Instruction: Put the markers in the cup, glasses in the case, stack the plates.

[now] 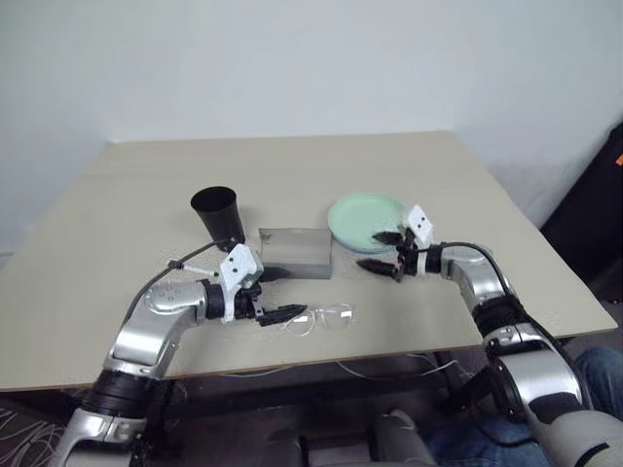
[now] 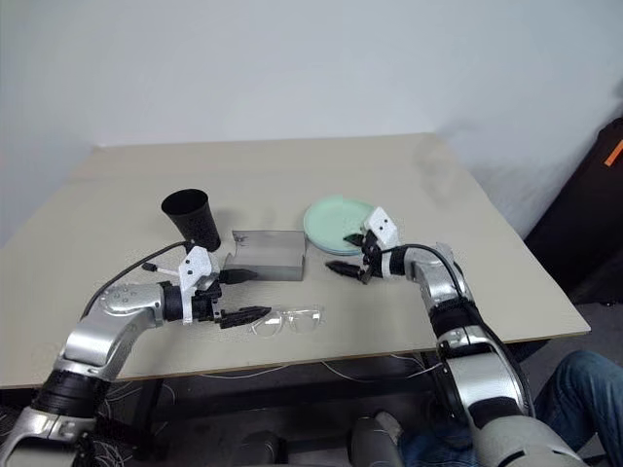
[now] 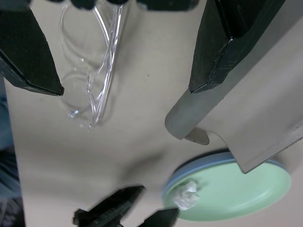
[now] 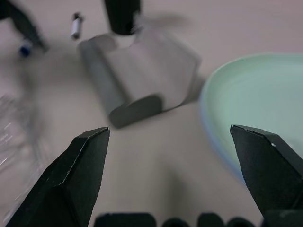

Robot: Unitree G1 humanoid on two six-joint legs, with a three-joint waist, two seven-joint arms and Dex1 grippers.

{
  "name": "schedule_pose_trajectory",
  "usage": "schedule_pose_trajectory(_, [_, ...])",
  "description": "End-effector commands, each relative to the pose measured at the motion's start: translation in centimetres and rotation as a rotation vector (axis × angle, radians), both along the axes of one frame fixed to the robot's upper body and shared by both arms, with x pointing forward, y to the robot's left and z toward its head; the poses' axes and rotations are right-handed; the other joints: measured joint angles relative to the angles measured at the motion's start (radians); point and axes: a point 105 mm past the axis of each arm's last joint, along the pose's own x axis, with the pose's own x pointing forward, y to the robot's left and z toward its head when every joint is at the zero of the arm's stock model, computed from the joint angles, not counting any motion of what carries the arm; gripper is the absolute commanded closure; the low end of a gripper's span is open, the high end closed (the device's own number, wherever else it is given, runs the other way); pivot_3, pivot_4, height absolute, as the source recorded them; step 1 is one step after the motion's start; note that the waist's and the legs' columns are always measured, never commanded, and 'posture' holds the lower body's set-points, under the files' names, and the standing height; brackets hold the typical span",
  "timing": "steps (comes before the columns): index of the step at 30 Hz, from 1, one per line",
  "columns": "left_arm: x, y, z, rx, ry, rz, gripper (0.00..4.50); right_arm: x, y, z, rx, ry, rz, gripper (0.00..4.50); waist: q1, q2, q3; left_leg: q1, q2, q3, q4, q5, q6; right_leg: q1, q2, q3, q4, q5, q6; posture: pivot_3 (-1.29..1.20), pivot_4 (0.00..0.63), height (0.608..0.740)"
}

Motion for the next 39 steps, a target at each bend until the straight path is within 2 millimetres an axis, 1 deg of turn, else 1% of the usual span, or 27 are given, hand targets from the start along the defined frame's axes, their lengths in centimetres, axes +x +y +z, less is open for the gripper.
schedule_pose_trajectory(1, [0.2, -0.4, 0.5, 0.079, -0.016, -0.095, 0.0, -0.2, 0.8, 2.3, 0.039, -0.069, 0.049, 0.09, 0.0, 0.0, 0.0, 0.0, 0.0, 0.0, 0.0, 0.0, 0.0, 0.0, 0.0, 0.0, 0.0, 0.0, 0.0, 0.0, 0.0, 0.74])
schedule_pose_trajectory(4, [0.6, -1.1, 0.7, 0.136, -0.001, -0.167, 0.0, -0.8, 1.2, 2.0, 0.033, -0.058, 0.075, 0.09, 0.0, 0.0, 0.0, 0.0, 0.0, 0.0, 0.0, 0.0, 0.0, 0.0, 0.0, 0.0, 0.0, 0.0, 0.0, 0.0, 0.0, 0.74])
schedule_pose_trajectory(7, [0.8, -1.5, 0.7, 0.169, 0.0, -0.208, 0.0, -1.0, 1.3, 1.6, 0.019, -0.056, 0.076, 0.09, 0.002, 0.0, 0.0, 0.0, 0.0, 0.0, 0.0, 0.0, 0.0, 0.0, 0.0, 0.0, 0.0, 0.0, 0.0, 0.0, 0.0, 0.74])
schedule_pose_trajectory(9, [0.6, -2.4, 0.6, 0.199, 0.024, -0.287, 0.0, -1.2, 1.5, 1.3, 0.016, -0.051, 0.077, 0.09, 0.004, 0.0, 0.0, 0.0, 0.0, 0.0, 0.0, 0.0, 0.0, 0.0, 0.0, 0.0, -0.001, 0.0, 0.0, 0.0, 0.0, 0.74])
schedule_pose_trajectory(11, [0.5, -2.9, 0.4, 0.231, 0.036, -0.335, 0.0, -1.3, 1.6, 1.1, 0.017, -0.049, 0.075, 0.09, 0.004, 0.0, 0.0, -0.001, 0.0, 0.0, 0.0, 0.0, 0.0, 0.0, 0.0, 0.0, -0.001, 0.0, 0.0, 0.0, 0.0, 0.74])
schedule_pose_trajectory(14, [1.1, -3.1, -0.2, 0.279, 0.076, -0.371, 0.0, -1.4, 1.8, 0.9, 0.032, -0.048, 0.057, 0.09, 0.004, 0.0, 0.0, -0.001, 0.0, 0.0, 0.0, 0.0, 0.0, 0.0, 0.0, 0.0, 0.0, 0.0, 0.0, 0.0, 0.0, 0.74])
schedule_pose_trajectory(17, [1.3, -3.9, -0.2, 0.291, 0.092, -0.422, 0.0, -1.5, 1.6, 0.6, 0.039, -0.042, 0.035, 0.09, 0.004, 0.0, 0.0, 0.0, 0.0, 0.0, 0.0, 0.0, 0.0, 0.0, 0.0, 0.0, 0.0, 0.0, 0.0, 0.0, 0.0, 0.74])
schedule_pose_trajectory(23, [2.0, -4.6, -0.8, 0.338, 0.089, -0.467, 0.0, -1.8, 1.4, 0.2, 0.052, -0.039, -0.005, 0.09, 0.004, 0.0, 0.0, -0.001, 0.0, 0.0, 0.0, 0.0, 0.0, 0.0, 0.0, 0.001, 0.0, 0.0, 0.0, 0.0, 0.0, 0.74])
schedule_pose_trajectory(26, [2.3, -5.1, -0.9, 0.348, 0.093, -0.487, 0.56, -1.8, 1.4, 0.1, 0.063, -0.038, -0.026, 0.05, 0.005, 0.0, 0.0, -0.001, 0.0, 0.0, 0.001, 0.0, 0.001, 0.0, 0.0, 0.001, 0.0, 0.0, 0.0, 0.0, 0.0, 0.74])
schedule_pose_trajectory(30, [2.7, -5.4, -1.0, 0.355, 0.085, -0.494, 1.93, -1.9, 1.4, 0.0, 0.071, -0.039, -0.044, 0.05, 0.005, 0.0, 0.0, -0.001, 0.0, 0.0, 0.001, 0.0, 0.001, 0.0, 0.0, 0.001, 0.0, 0.0, 0.0, 0.0, 0.0, 0.74])
schedule_pose_trajectory(34, [3.0, -5.5, -1.0, 0.364, 0.074, -0.494, 1.93, -1.8, 1.4, 0.0, 0.072, -0.04, -0.057, 0.05, 0.004, -0.001, 0.0, -0.001, 0.0, 0.0, 0.001, 0.0, 0.001, 0.0, 0.0, 0.001, 0.0, 0.0, 0.0, 0.0, 0.0, 0.74])
schedule_pose_trajectory(39, [2.9, -5.7, -1.0, 0.37, 0.075, -0.519, 1.93, -1.8, 1.4, -0.2, 0.075, -0.04, -0.075, 0.05, 0.004, -0.001, 0.0, -0.001, 0.0, 0.0, 0.001, 0.0, 0.001, 0.0, 0.0, 0.001, 0.0, 0.0, 0.0, 0.0, 0.0, 0.74])
